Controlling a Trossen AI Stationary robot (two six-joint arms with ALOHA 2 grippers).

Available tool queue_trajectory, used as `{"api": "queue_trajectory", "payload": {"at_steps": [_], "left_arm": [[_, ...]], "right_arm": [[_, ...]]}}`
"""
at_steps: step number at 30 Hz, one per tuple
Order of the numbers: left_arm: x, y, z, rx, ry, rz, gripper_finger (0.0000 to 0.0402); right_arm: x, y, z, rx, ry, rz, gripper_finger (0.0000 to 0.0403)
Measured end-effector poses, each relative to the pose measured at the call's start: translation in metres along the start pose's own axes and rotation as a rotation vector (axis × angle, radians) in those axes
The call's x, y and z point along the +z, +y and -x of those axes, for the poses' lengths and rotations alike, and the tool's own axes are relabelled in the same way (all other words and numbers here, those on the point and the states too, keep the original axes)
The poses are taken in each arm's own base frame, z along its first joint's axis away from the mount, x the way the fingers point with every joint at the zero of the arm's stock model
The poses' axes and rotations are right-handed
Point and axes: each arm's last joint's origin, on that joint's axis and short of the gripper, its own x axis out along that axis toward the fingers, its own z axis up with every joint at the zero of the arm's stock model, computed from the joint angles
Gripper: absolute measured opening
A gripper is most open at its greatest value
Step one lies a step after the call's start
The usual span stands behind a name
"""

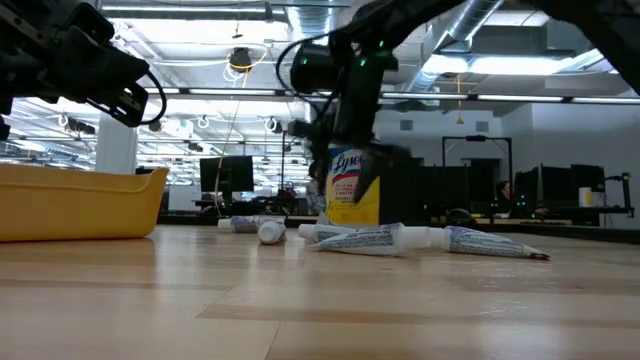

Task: Pick & Place Travel size toiletries
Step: Put the white toothpaste into the white bin

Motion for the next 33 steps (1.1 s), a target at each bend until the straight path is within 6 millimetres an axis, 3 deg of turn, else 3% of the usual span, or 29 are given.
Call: {"api": "queue_trajectory", "payload": {"at_steps": [9,14,26,33], "left_arm": [[0.0,0.0,0.0,0.0,0.001,0.0,0.0002],[0.001,0.0,0.0,-0.001,-0.005,-0.001,0.0002],[0.001,0.0,0.0,-0.004,-0.014,-0.004,0.0002],[0.002,0.0,0.0,-0.004,-0.015,-0.004,0.0002]], "right_arm": [[0.012,0.001,-0.051,0.019,0.027,-0.234,0.0259],[0.012,0.001,-0.051,0.026,0.047,-0.289,0.0247],[0.011,-0.002,-0.052,0.003,0.073,-0.303,0.0109],[0.012,-0.002,-0.052,0.014,0.077,-0.244,0.0049]]}}
